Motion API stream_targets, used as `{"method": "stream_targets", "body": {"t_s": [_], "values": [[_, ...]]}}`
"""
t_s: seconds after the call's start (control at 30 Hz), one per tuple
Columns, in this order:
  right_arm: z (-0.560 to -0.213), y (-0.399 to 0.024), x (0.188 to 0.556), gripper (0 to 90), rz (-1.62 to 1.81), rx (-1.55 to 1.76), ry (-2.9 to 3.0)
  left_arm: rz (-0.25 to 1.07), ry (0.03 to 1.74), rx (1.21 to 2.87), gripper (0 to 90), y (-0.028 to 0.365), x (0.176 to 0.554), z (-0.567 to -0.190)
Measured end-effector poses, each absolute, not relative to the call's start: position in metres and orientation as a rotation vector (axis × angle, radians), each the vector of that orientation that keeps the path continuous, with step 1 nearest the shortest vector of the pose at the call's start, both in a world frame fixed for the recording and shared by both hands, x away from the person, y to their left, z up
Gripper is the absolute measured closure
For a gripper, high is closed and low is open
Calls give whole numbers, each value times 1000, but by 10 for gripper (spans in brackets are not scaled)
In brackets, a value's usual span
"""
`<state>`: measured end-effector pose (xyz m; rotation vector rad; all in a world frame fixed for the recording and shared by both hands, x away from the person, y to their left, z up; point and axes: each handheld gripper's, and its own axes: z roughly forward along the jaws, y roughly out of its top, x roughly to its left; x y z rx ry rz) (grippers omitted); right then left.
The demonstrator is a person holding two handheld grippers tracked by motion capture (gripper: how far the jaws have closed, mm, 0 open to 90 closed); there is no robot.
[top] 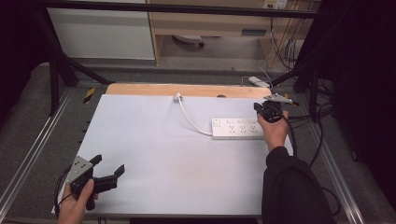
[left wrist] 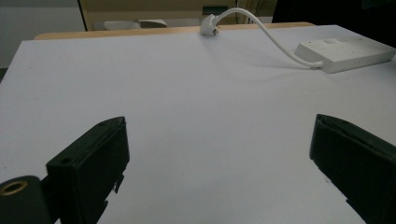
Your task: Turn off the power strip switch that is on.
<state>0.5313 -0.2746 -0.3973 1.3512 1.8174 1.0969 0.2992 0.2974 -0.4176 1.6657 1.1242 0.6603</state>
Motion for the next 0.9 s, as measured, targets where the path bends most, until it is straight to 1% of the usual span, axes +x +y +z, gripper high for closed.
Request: {"method": "stream_targets", "body": {"t_s": [0.33,0.5,0.9], "values": [[-407,-283,530,900,1084,1379,1808,651,1118,1672,52,295,300,-418],[-411,-285,529,900,1059,1398,1816,649,1097,1706,50,287,300,-418],[-427,-289,529,900,1038,1444,1818,643,1102,1708,49,287,302,-419]]}}
